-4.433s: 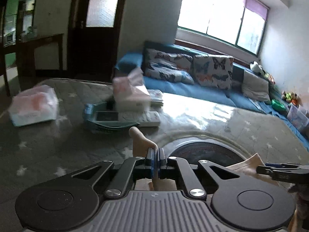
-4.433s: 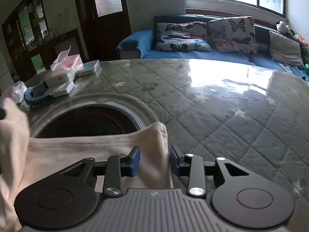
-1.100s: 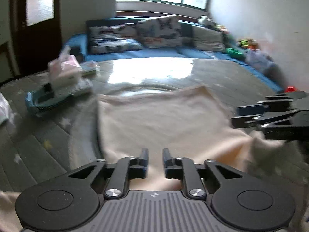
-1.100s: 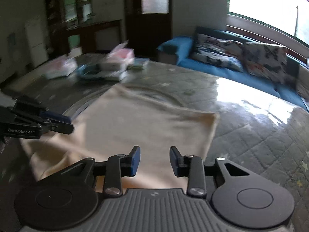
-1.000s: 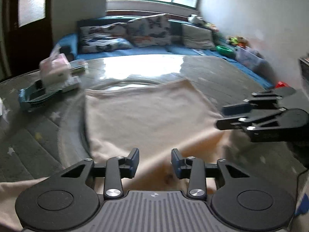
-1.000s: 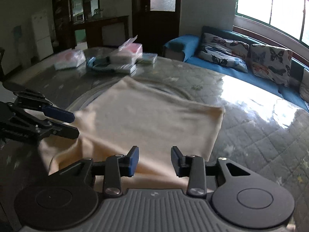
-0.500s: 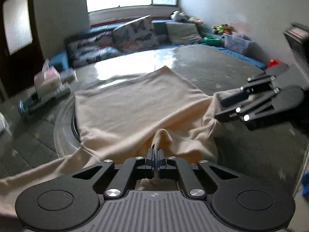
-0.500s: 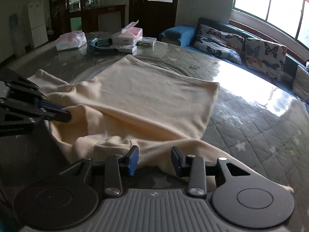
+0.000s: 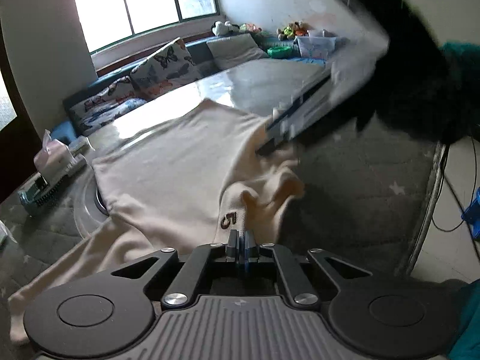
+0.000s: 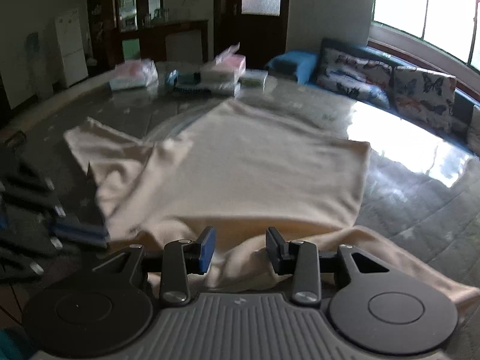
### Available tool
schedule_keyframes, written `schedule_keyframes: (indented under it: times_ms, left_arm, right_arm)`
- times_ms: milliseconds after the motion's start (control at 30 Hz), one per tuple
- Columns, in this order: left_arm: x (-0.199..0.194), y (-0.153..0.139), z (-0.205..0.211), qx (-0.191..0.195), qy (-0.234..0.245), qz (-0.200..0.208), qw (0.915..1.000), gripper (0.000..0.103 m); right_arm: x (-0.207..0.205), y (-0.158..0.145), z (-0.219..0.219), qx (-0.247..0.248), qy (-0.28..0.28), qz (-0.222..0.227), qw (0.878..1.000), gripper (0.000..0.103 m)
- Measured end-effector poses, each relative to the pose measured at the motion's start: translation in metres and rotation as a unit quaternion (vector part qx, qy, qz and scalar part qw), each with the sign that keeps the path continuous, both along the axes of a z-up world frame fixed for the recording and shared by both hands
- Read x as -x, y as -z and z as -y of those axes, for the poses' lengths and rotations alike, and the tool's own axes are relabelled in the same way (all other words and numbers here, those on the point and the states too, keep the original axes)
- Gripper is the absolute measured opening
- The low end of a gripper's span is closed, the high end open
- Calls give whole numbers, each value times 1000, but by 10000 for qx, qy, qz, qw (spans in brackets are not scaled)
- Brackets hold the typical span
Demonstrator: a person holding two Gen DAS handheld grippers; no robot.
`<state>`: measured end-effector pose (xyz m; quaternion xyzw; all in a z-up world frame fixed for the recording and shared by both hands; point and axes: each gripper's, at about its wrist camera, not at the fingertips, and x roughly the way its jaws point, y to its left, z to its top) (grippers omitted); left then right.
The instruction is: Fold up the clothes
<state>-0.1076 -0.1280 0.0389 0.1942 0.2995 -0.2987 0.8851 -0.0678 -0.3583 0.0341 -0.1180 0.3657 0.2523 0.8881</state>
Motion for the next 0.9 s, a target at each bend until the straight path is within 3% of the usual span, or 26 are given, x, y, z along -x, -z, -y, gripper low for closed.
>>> schedule_keyframes:
  times_ms: [200,400,700,900]
  left_arm:
    - [-26,-29,-6,498,-536,56,9973,7]
    - [-70,-14,26,890,-764,-348,9925,7]
    - [-63,18,69,828,-146,-758,9936,7]
    - [-50,21,72,722,37,-669,9951,8]
  right_arm:
    - [15,17,7,157,125,-264,9994,37]
    - [35,13,27,-42,338,-356,9988,38]
    - [33,-6,89,-250,1373,-76,9902,38]
    - [7,-1,143,-342,2428,64,9695,38]
